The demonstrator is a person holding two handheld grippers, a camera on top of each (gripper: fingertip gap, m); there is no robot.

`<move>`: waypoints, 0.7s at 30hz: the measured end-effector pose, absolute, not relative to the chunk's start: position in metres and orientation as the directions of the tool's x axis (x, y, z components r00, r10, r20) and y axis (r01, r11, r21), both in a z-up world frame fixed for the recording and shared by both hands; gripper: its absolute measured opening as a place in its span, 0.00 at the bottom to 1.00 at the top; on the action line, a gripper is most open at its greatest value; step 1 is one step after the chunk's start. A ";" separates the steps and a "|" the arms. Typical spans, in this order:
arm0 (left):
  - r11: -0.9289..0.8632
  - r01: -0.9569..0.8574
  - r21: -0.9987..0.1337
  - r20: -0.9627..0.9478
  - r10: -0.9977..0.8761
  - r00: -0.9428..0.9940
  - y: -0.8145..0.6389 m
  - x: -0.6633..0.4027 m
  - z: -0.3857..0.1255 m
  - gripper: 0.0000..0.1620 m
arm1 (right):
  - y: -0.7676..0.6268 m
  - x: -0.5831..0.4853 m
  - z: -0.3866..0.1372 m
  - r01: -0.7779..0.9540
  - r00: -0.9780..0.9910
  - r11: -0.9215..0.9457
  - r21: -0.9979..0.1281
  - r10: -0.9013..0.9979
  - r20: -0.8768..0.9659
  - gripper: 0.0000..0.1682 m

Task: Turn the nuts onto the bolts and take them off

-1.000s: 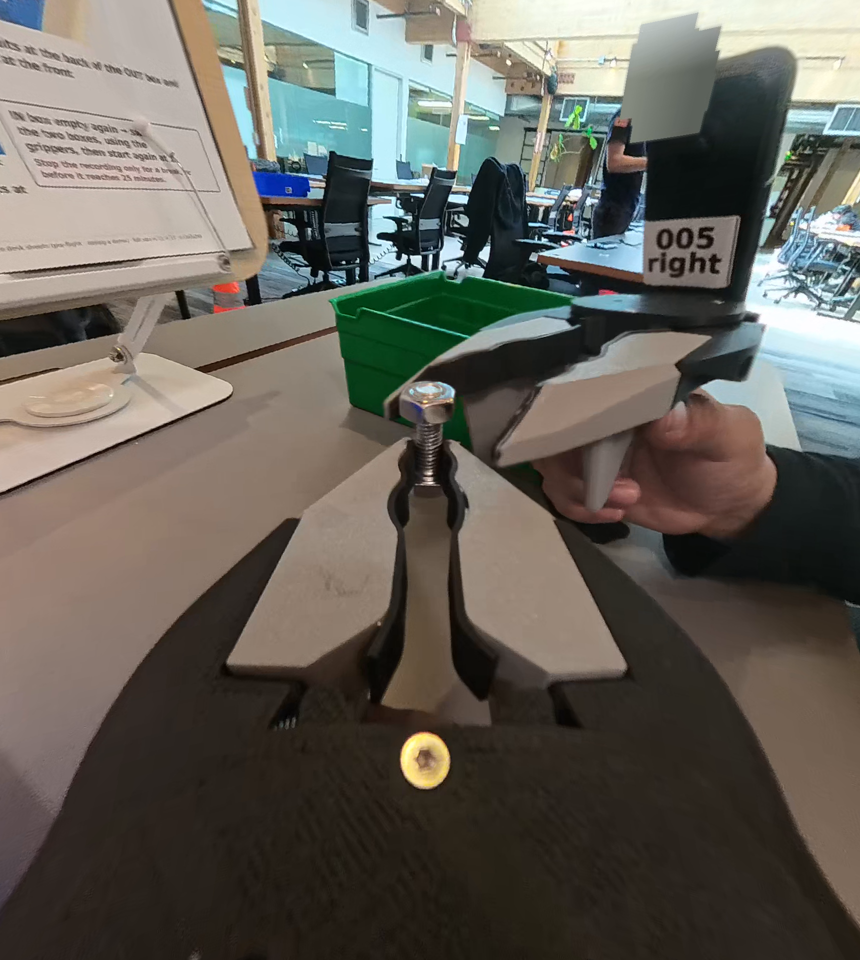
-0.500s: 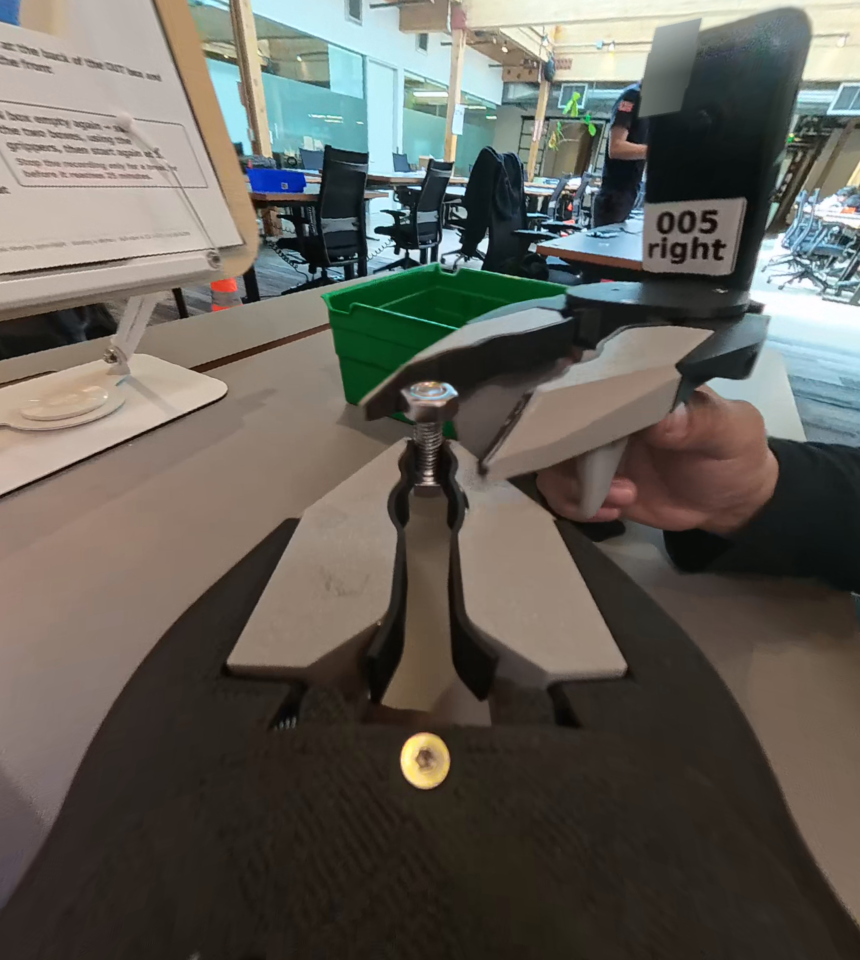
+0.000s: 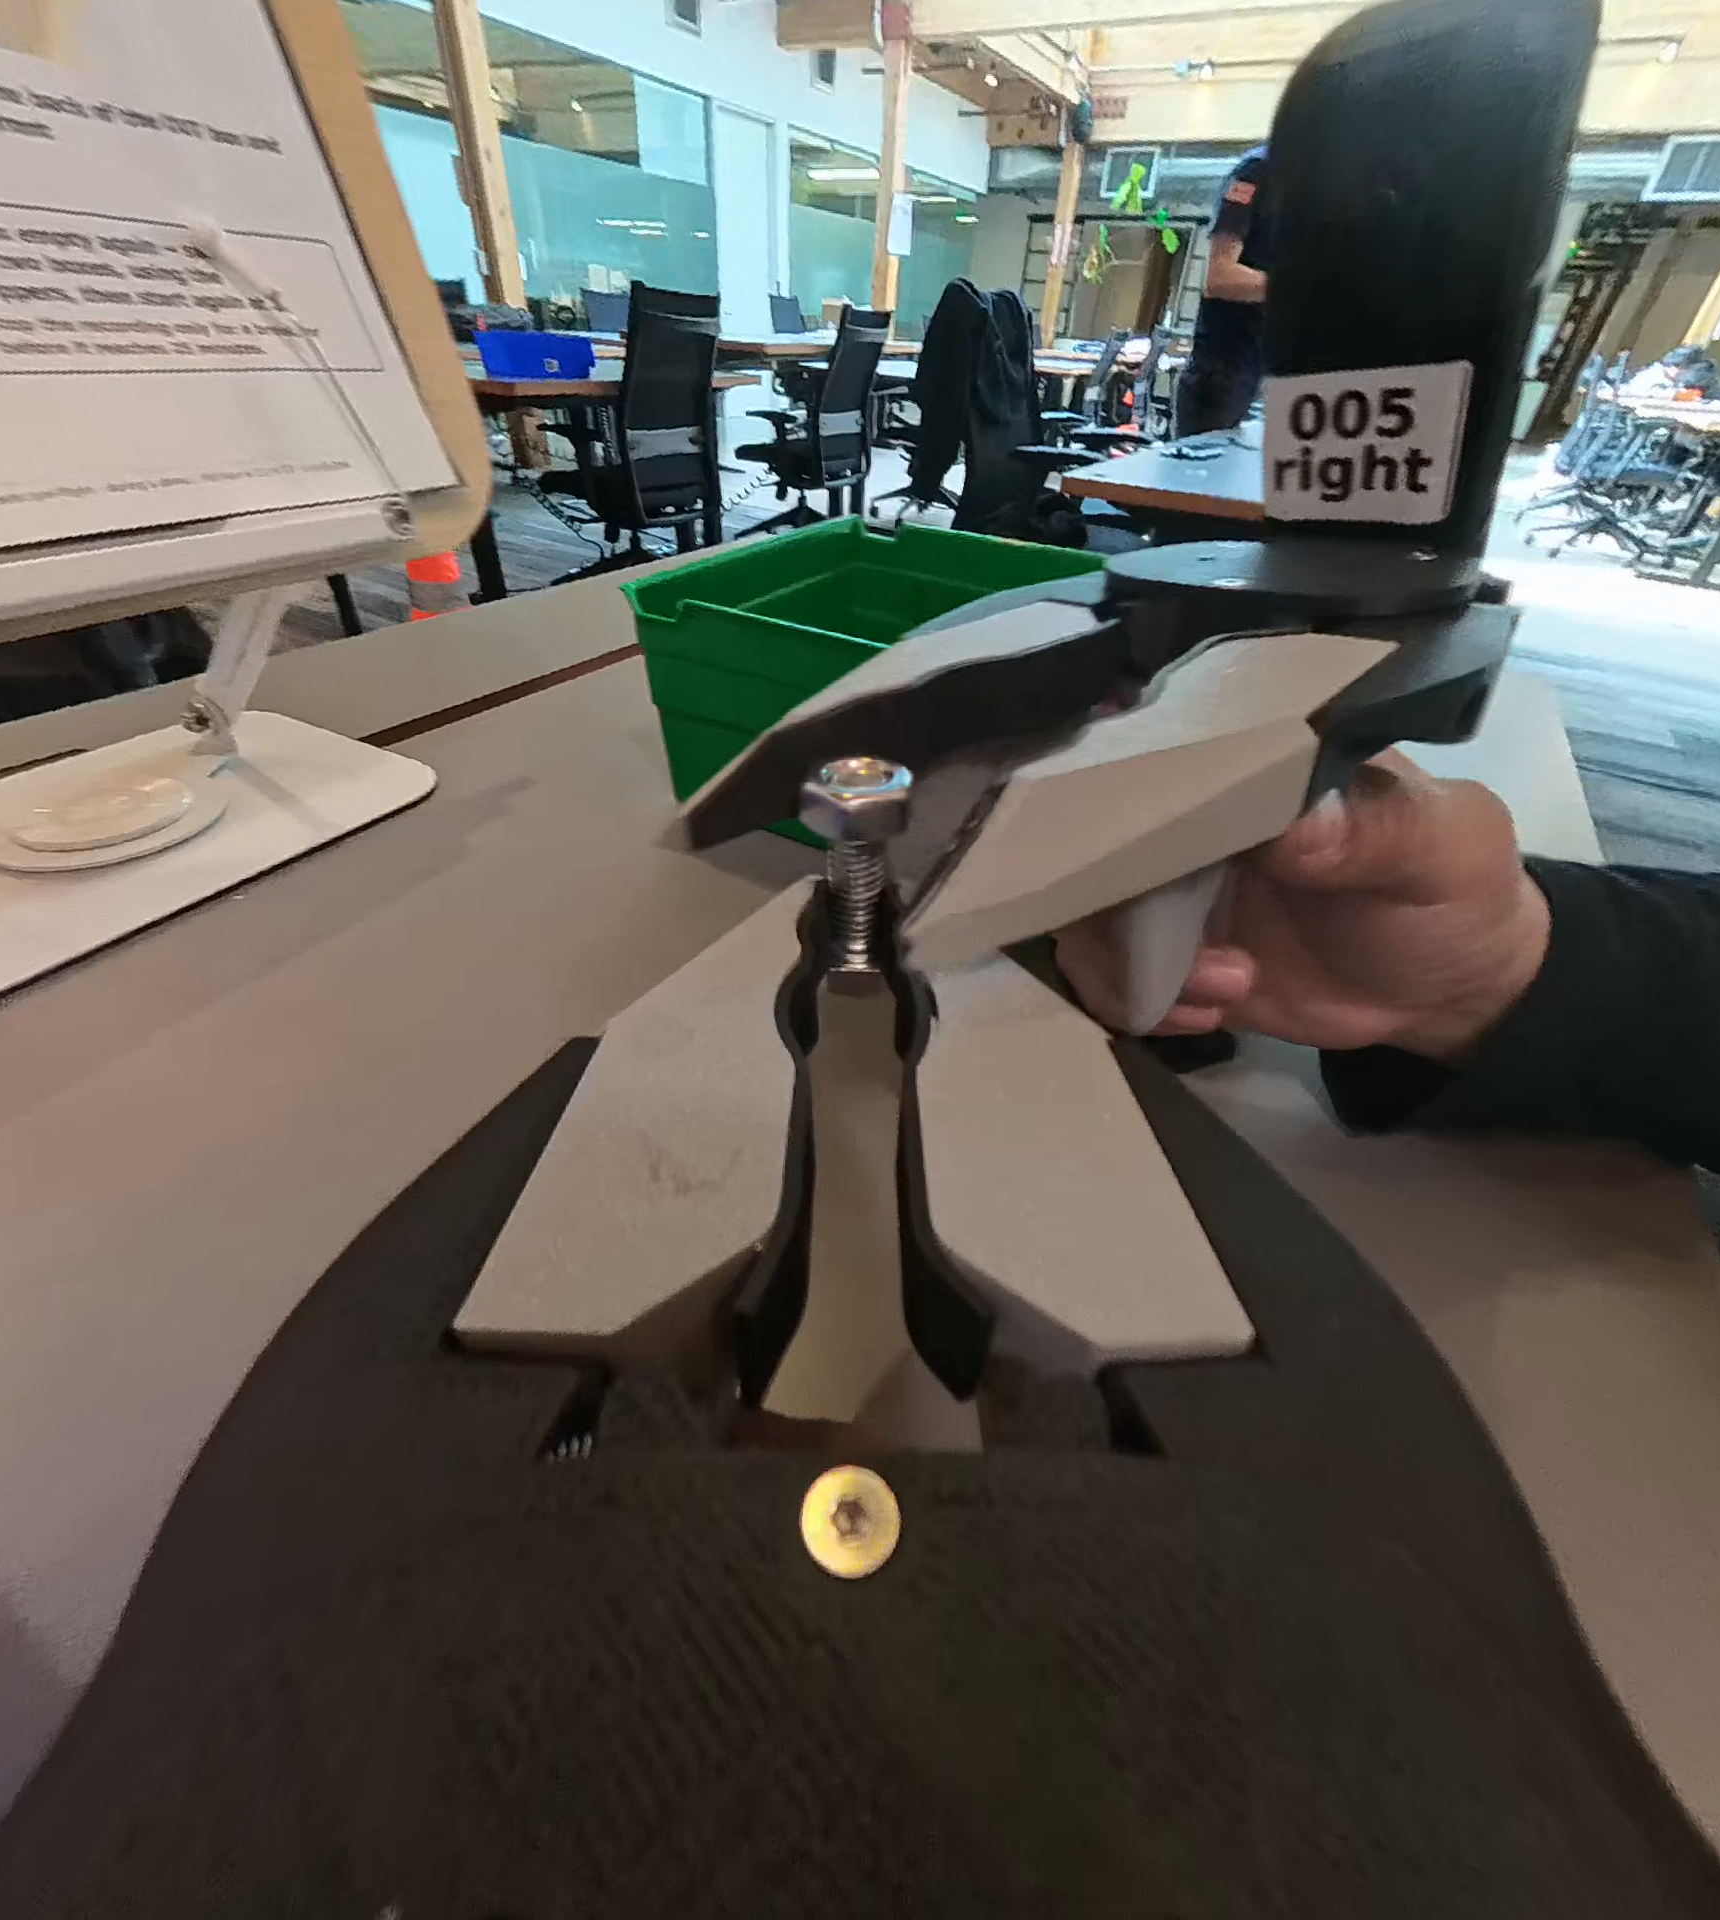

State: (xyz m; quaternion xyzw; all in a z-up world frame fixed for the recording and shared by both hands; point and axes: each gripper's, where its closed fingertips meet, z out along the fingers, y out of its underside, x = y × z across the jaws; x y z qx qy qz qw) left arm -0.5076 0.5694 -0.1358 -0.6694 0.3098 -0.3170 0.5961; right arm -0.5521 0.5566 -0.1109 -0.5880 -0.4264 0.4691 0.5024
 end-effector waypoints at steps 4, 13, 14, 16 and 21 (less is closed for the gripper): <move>-0.092 -0.067 -0.993 0.034 -0.806 0.592 0.565 -0.498 -0.141 0.04 | 0.555 -0.558 -0.117 0.066 0.199 -0.122 -0.990 0.974 -0.107 0.27; -0.103 0.003 -0.995 0.081 -0.759 0.646 0.577 -0.522 -0.130 0.04 | 0.563 -0.538 -0.104 0.006 0.223 -0.122 -0.993 0.968 -0.118 0.21; -0.102 -0.007 -0.995 0.074 -0.764 0.641 0.576 -0.519 -0.131 0.04 | 0.561 -0.540 -0.105 0.012 0.215 -0.122 -0.992 0.969 -0.117 0.21; -0.101 -0.028 -0.994 0.061 -0.777 0.626 0.572 -0.512 -0.135 0.04 | 0.557 -0.547 -0.108 0.025 0.200 -0.121 -0.992 0.973 -0.113 0.22; -0.080 -0.092 -0.993 0.009 -0.801 0.599 0.565 -0.497 -0.143 0.04 | 0.555 -0.558 -0.117 0.072 0.202 -0.114 -0.991 0.975 -0.098 0.27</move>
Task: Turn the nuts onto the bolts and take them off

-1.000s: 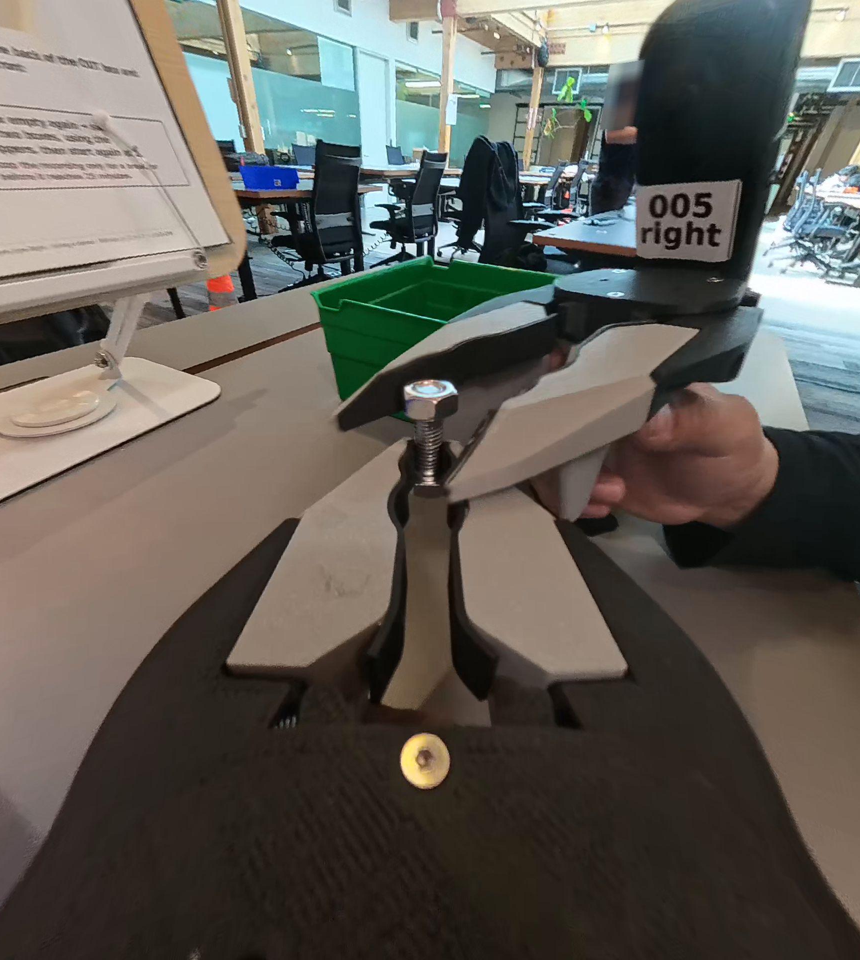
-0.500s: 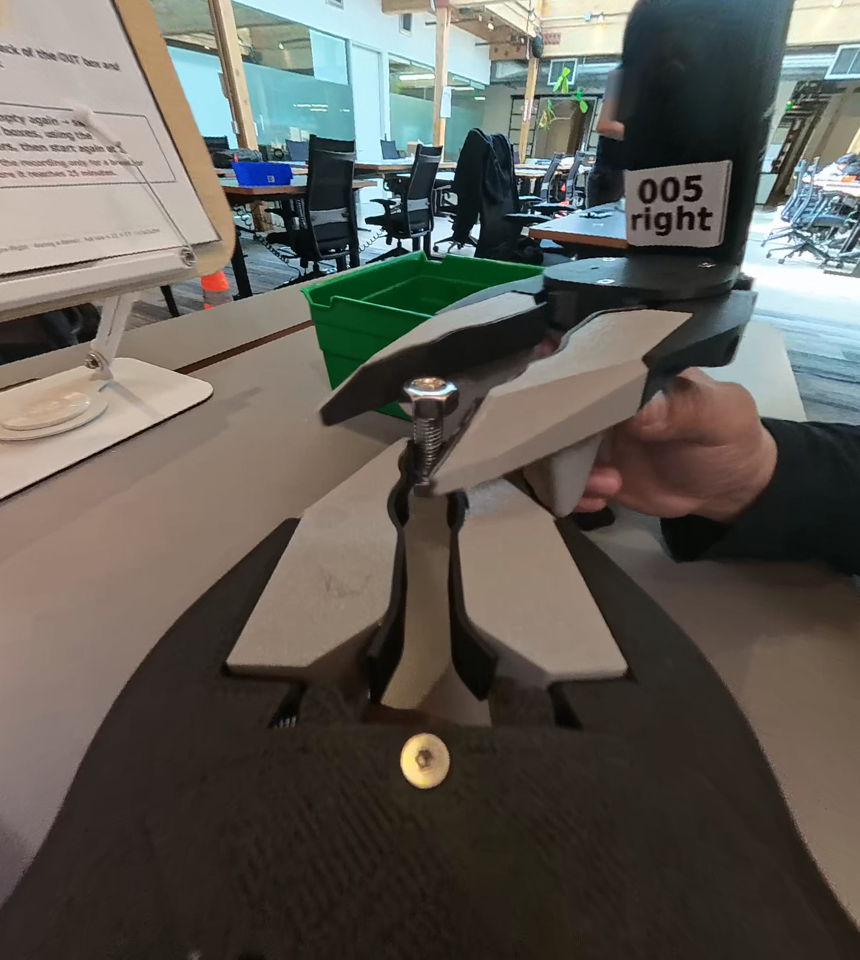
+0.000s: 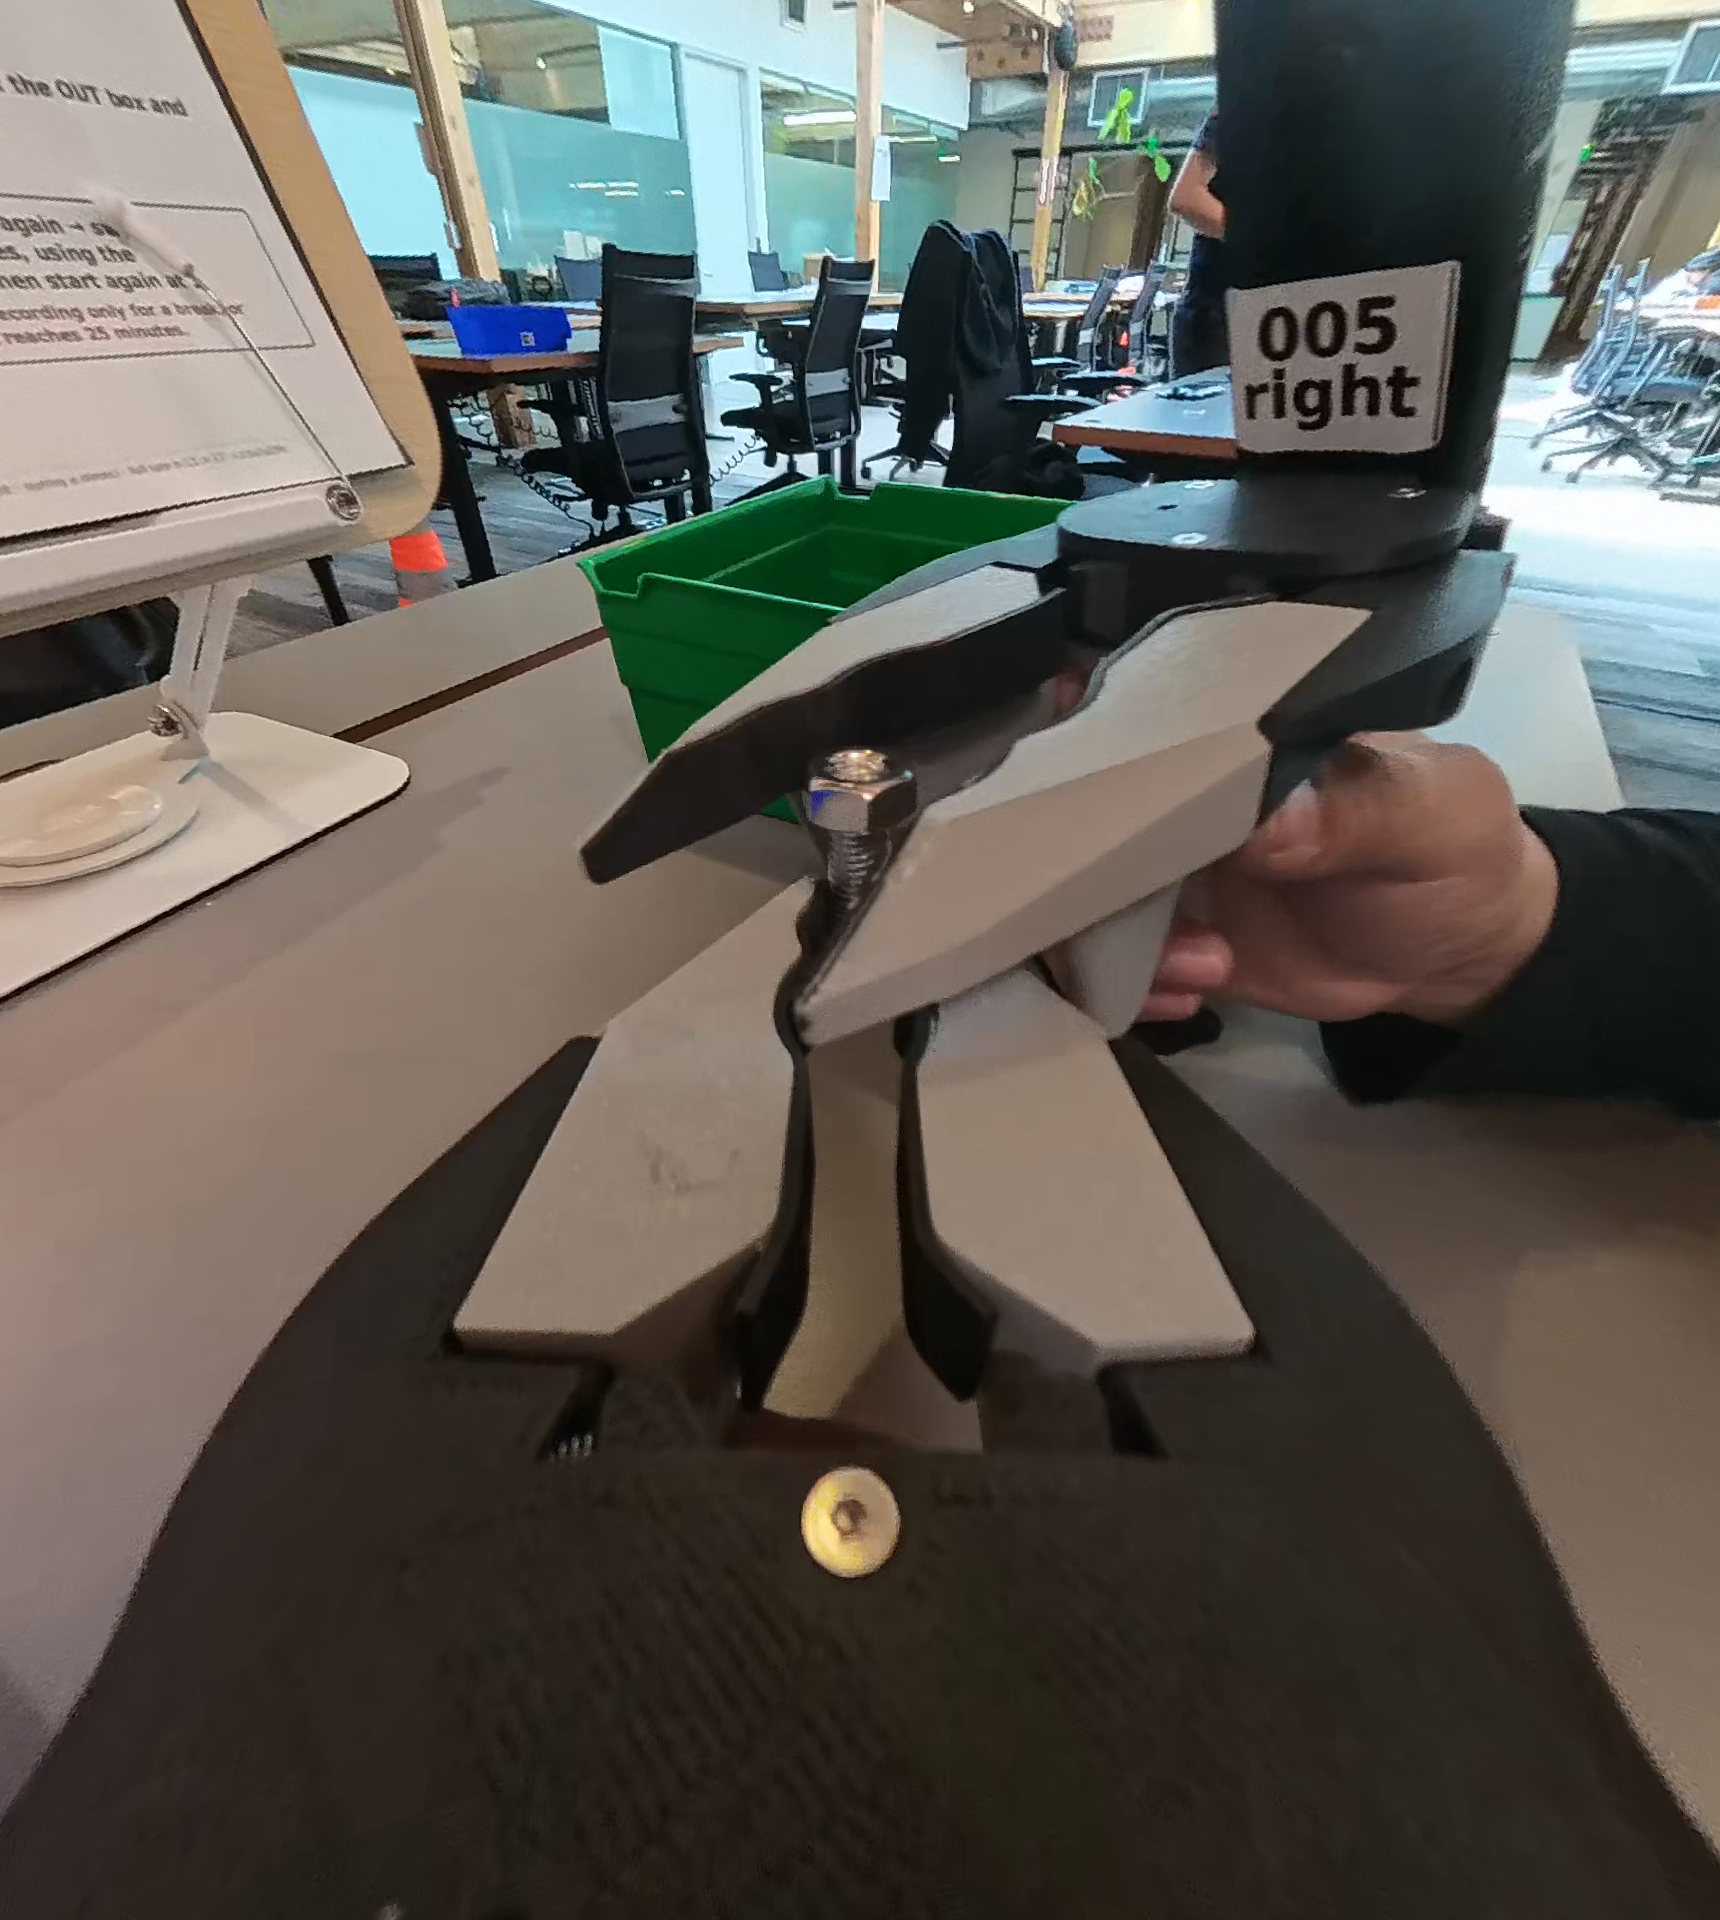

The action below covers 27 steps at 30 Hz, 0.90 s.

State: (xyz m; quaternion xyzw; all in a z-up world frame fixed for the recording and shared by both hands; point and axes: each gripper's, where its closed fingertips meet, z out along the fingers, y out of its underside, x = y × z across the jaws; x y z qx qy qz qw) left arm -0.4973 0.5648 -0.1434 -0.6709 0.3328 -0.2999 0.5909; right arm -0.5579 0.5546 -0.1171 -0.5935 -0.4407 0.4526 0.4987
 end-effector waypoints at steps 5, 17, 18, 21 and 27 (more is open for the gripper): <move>-0.087 -0.039 -0.995 0.042 -0.772 0.634 0.573 -0.513 -0.135 0.04 | 0.562 -0.544 -0.107 0.019 0.215 -0.135 -0.991 0.968 -0.128 0.25; -0.077 -0.083 -0.994 0.012 -0.802 0.597 0.564 -0.497 -0.142 0.04 | 0.554 -0.557 -0.117 0.067 0.198 -0.117 -0.991 0.975 -0.102 0.26; -0.078 -0.078 -0.994 0.016 -0.799 0.601 0.565 -0.498 -0.141 0.04 | 0.555 -0.556 -0.116 0.064 0.202 -0.117 -0.991 0.974 -0.102 0.26; -0.079 -0.053 -0.995 0.029 -0.776 0.630 0.571 -0.509 -0.136 0.04 | 0.559 -0.548 -0.110 0.035 0.213 -0.123 -0.992 0.971 -0.113 0.24; -0.091 -0.007 -0.996 0.063 -0.751 0.658 0.578 -0.522 -0.131 0.04 | 0.563 -0.539 -0.103 0.005 0.230 -0.113 -0.994 0.967 -0.109 0.20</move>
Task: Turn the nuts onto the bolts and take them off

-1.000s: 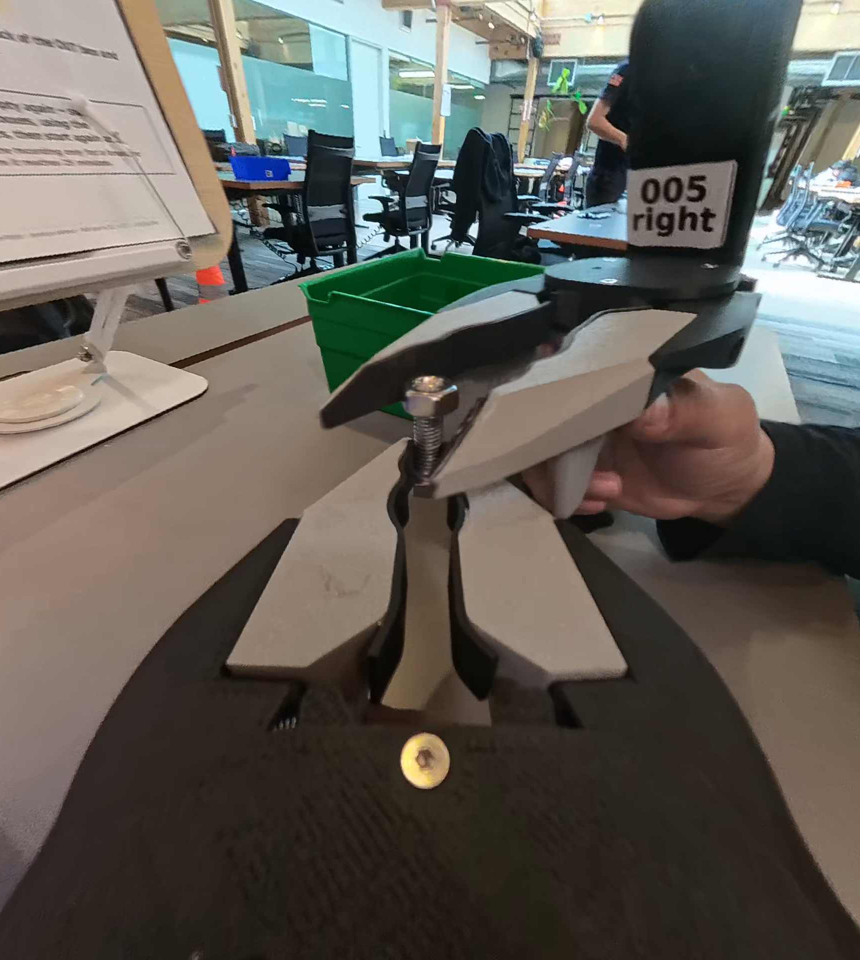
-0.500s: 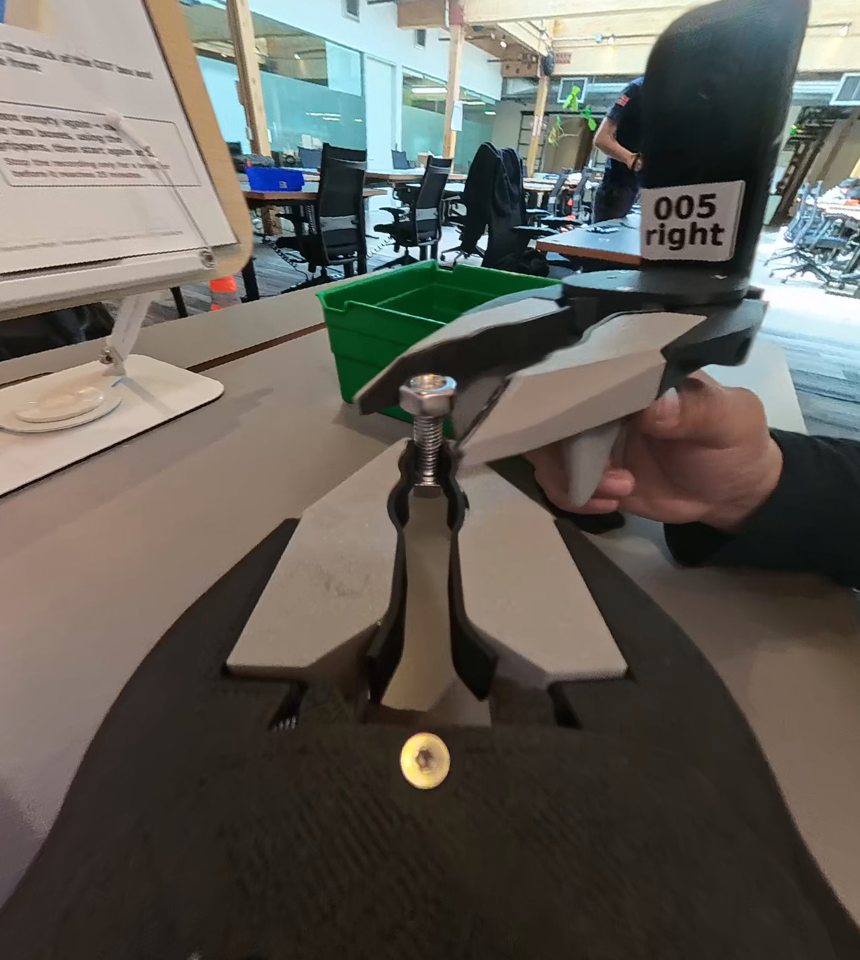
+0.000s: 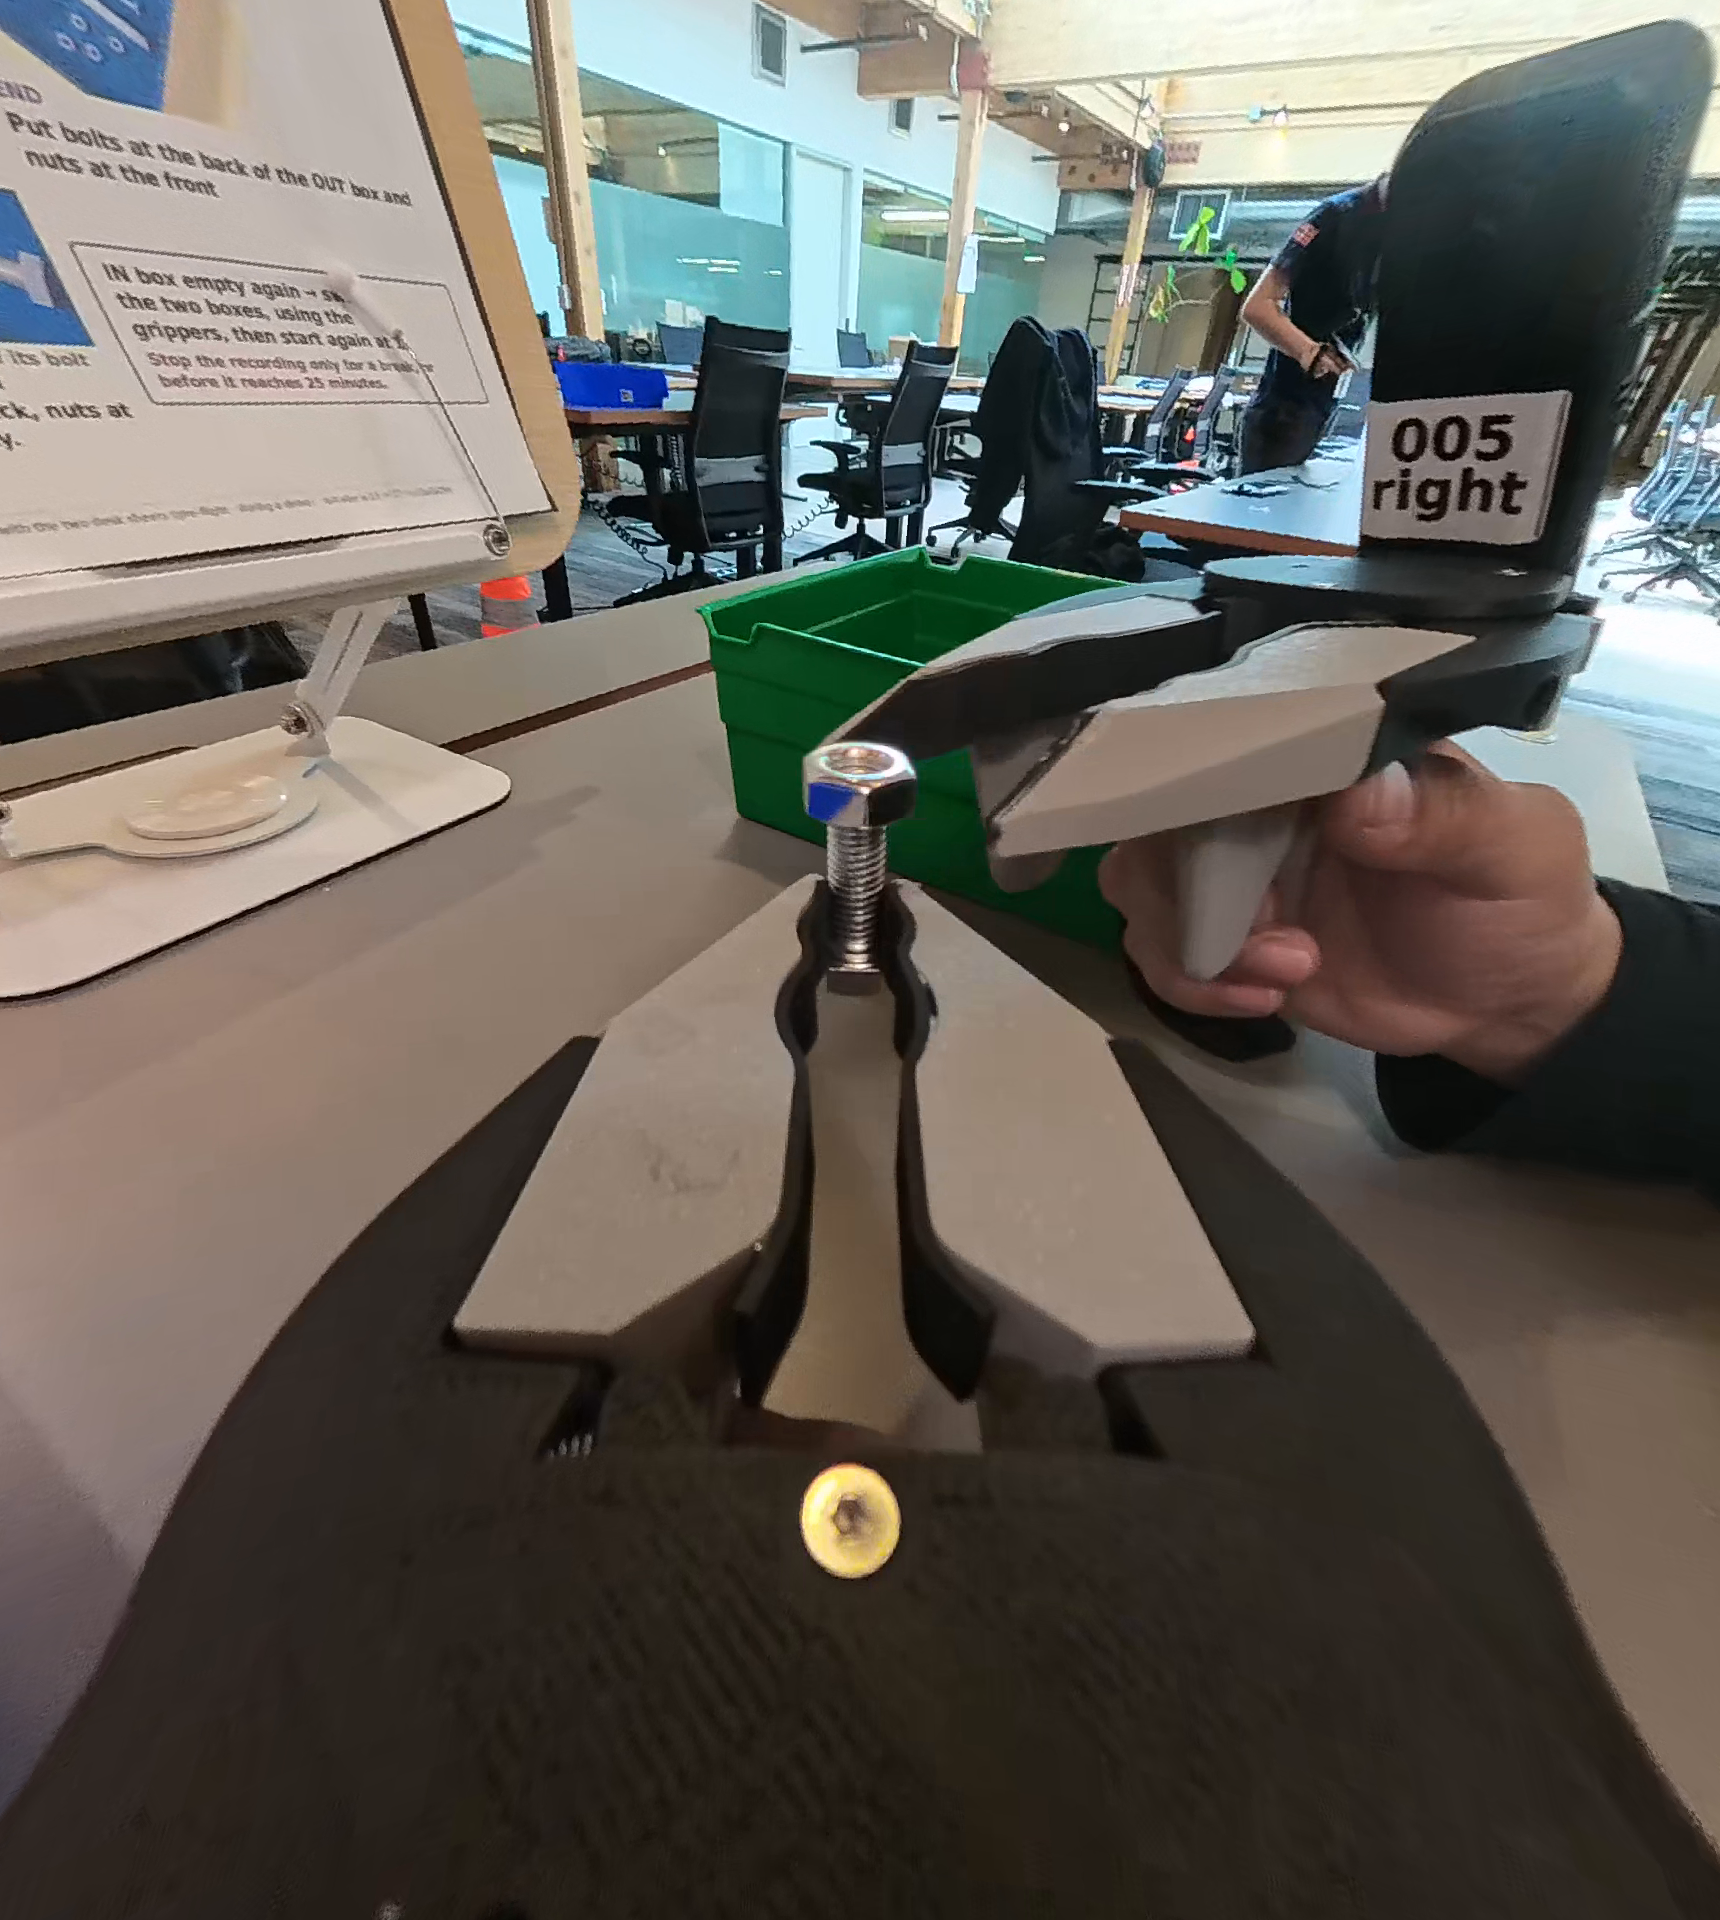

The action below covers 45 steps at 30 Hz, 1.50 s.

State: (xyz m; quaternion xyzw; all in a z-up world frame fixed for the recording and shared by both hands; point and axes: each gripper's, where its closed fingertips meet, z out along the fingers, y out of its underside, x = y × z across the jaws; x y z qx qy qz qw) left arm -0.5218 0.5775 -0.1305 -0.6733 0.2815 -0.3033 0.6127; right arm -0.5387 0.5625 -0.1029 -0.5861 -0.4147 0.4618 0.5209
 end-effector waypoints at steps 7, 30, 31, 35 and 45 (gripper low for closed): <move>-0.091 -0.048 -0.995 0.042 -0.786 0.616 0.568 -0.505 -0.137 0.04 | 0.557 -0.547 -0.107 0.023 0.215 -0.108 -0.994 0.971 -0.100 0.21; -0.088 -0.037 -0.995 0.042 -0.751 0.659 0.576 -0.518 -0.135 0.04 | 0.560 -0.542 -0.106 0.021 0.227 -0.099 -0.995 0.970 -0.092 0.19; -0.088 -0.041 -0.995 0.039 -0.755 0.654 0.575 -0.516 -0.135 0.04 | 0.560 -0.543 -0.106 0.022 0.227 -0.101 -0.995 0.969 -0.093 0.20; -0.084 -0.065 -0.994 0.025 -0.778 0.627 0.569 -0.505 -0.139 0.04 | 0.559 -0.547 -0.110 0.031 0.218 -0.108 -0.994 0.971 -0.099 0.20; -0.068 -0.095 -0.993 -0.004 -0.795 0.607 0.563 -0.497 -0.141 0.04 | 0.562 -0.548 -0.114 0.039 0.232 -0.129 -0.991 0.966 -0.116 0.08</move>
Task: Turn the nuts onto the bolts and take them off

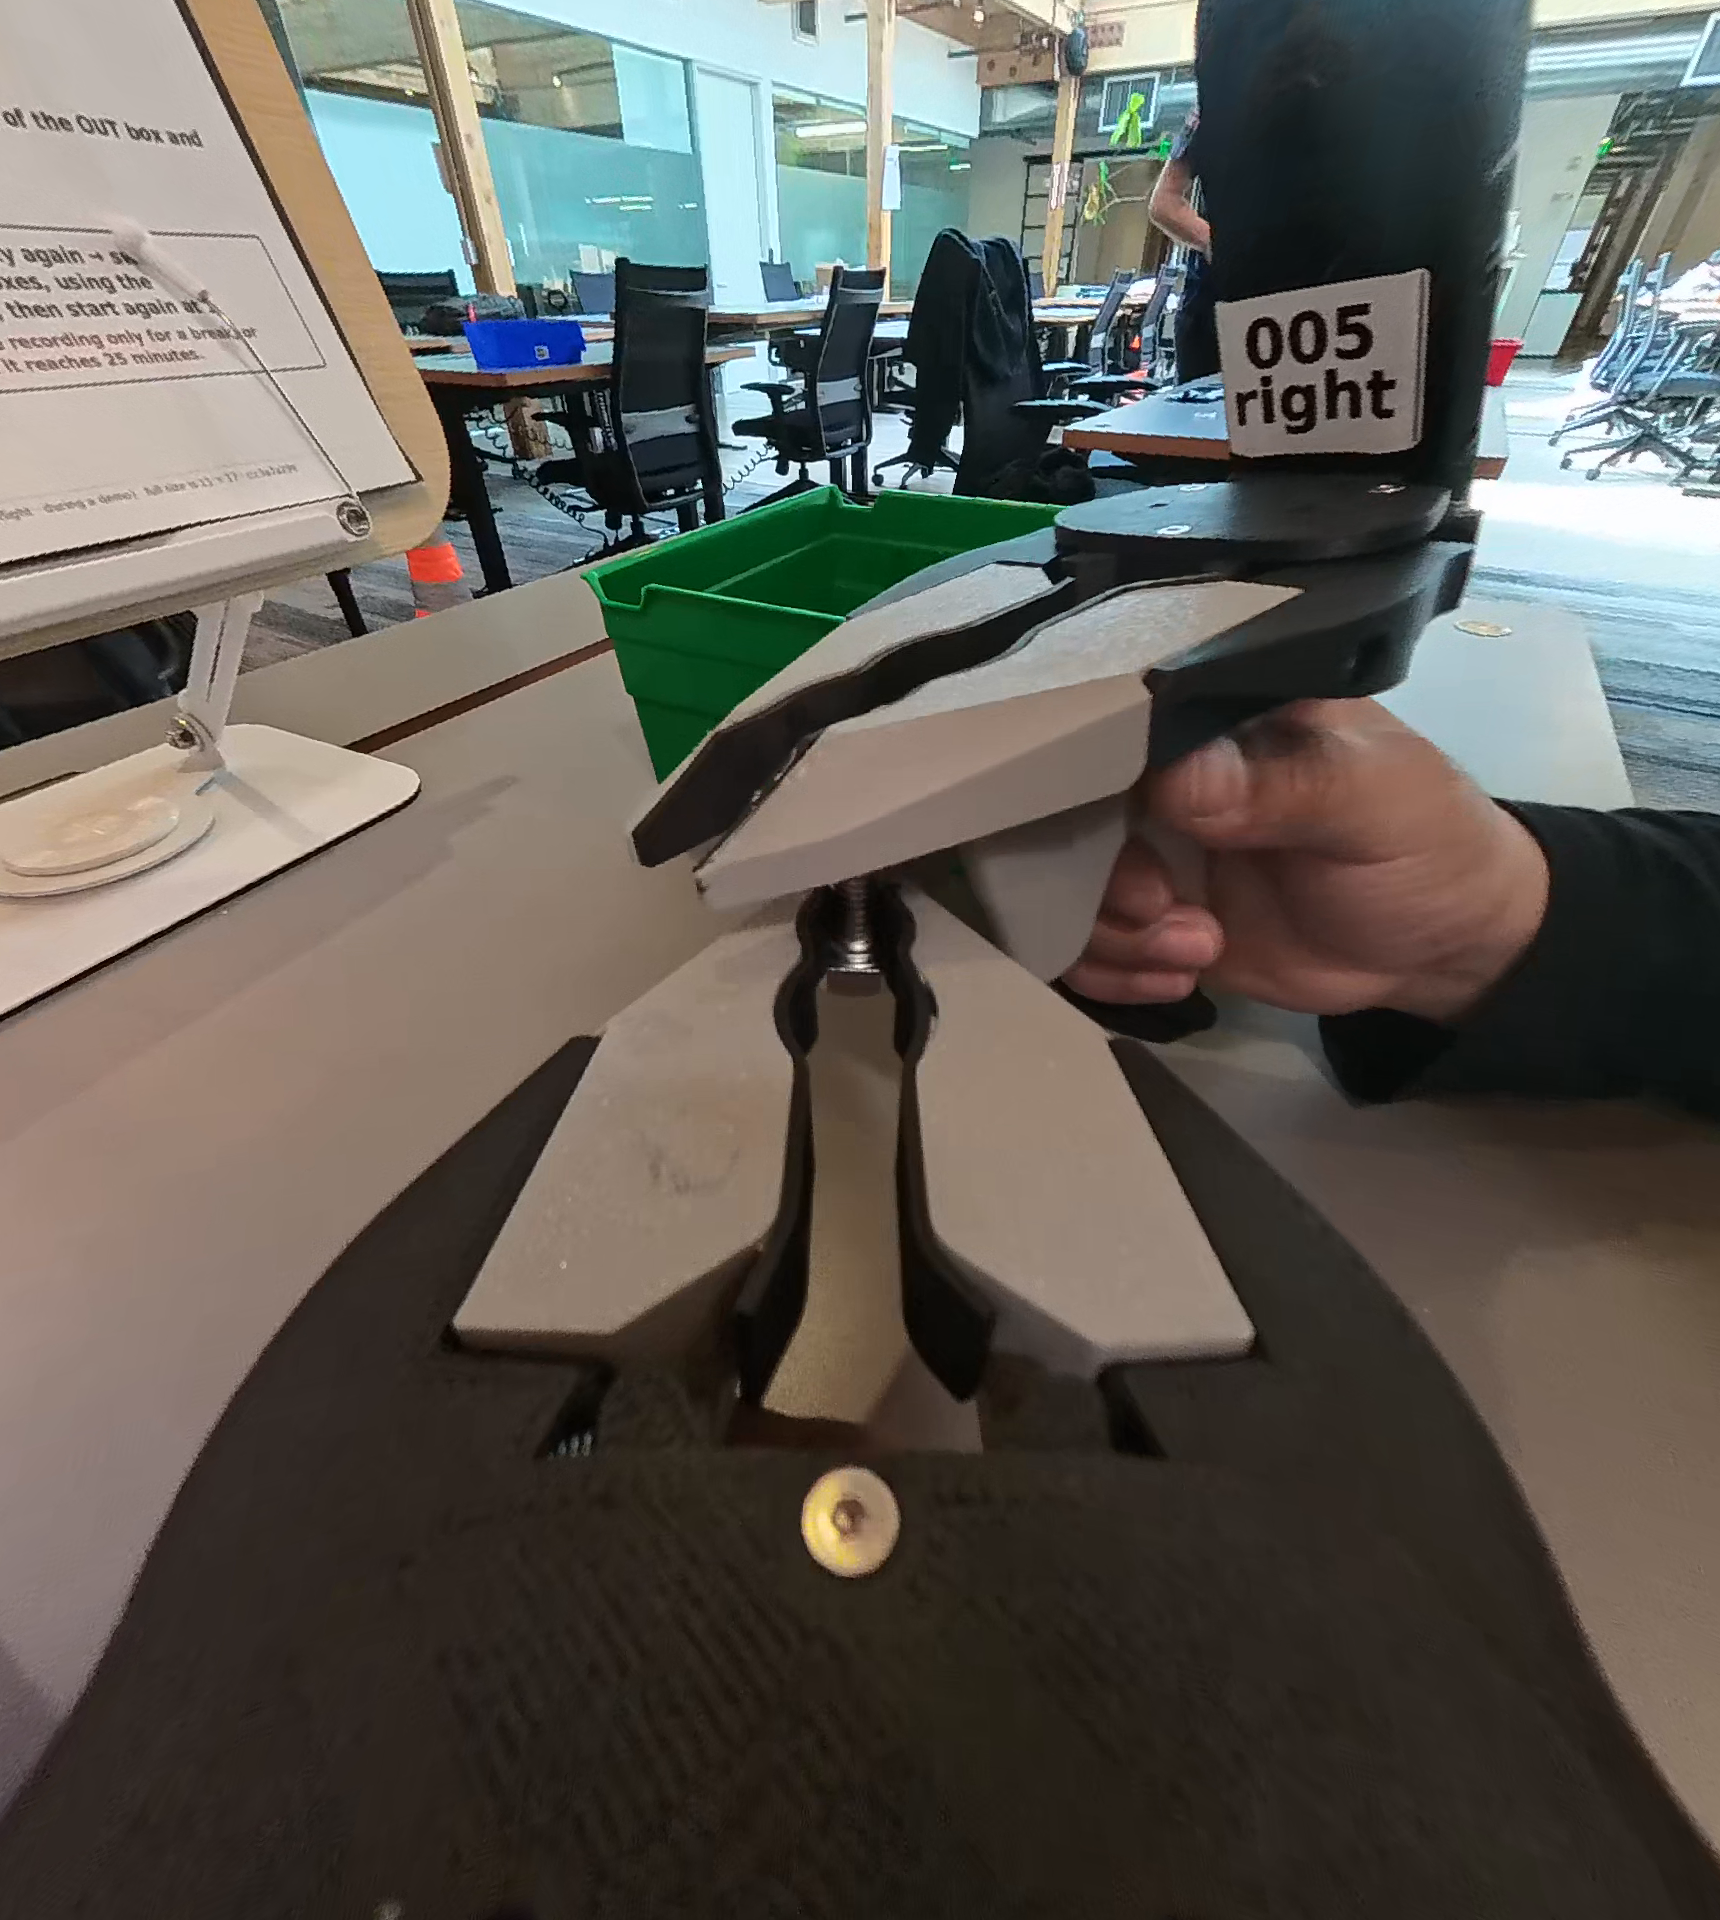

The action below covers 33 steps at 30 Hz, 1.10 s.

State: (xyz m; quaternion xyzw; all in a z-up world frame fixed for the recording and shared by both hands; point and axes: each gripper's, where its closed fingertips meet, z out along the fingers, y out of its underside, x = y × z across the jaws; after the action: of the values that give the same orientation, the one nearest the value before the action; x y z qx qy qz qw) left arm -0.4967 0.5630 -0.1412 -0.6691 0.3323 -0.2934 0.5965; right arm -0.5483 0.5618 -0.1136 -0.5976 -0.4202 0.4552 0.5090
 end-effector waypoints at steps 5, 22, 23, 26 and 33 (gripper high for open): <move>-0.066 -0.094 -0.993 -0.005 -0.795 0.606 0.563 -0.497 -0.141 0.04 | 0.562 -0.548 -0.114 0.041 0.230 -0.126 -0.991 0.967 -0.113 0.08; -0.069 -0.053 -0.996 0.017 -0.753 0.658 0.573 -0.512 -0.134 0.04 | 0.563 -0.544 -0.109 0.047 0.267 -0.063 -0.997 0.963 -0.048 0.15; -0.068 -0.057 -0.996 0.015 -0.760 0.649 0.571 -0.510 -0.135 0.04 | 0.563 -0.545 -0.109 0.050 0.270 -0.058 -0.997 0.962 -0.043 0.14; -0.061 -0.067 -0.996 0.005 -0.775 0.632 0.565 -0.503 -0.135 0.04 | 0.562 -0.545 -0.110 0.050 0.260 -0.060 -0.997 0.964 -0.045 0.09; -0.070 -0.054 -0.996 0.022 -0.789 0.615 0.564 -0.502 -0.134 0.04 | 0.560 -0.544 -0.109 0.052 0.228 -0.089 -0.995 0.971 -0.075 0.09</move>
State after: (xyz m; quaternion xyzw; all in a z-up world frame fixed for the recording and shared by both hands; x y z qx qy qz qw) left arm -0.5019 0.5636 -0.1340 -0.6652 0.3166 -0.3041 0.6040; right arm -0.5438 0.5600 -0.1092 -0.5891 -0.4339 0.4445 0.5168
